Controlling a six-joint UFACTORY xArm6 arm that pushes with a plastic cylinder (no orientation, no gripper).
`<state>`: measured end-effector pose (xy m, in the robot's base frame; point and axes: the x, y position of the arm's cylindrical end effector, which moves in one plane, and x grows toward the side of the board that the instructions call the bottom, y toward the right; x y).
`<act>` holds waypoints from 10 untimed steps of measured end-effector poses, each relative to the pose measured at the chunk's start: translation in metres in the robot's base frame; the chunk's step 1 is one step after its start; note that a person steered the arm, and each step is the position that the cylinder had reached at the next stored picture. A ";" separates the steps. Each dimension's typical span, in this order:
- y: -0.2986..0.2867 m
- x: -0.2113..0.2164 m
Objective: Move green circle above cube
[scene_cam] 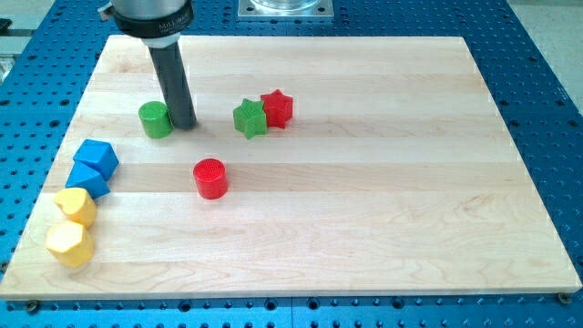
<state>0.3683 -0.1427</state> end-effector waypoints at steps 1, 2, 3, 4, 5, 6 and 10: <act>-0.024 -0.011; -0.032 0.021; 0.022 0.003; 0.008 0.041; -0.013 0.050; -0.024 0.050; -0.062 0.050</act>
<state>0.4183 -0.2043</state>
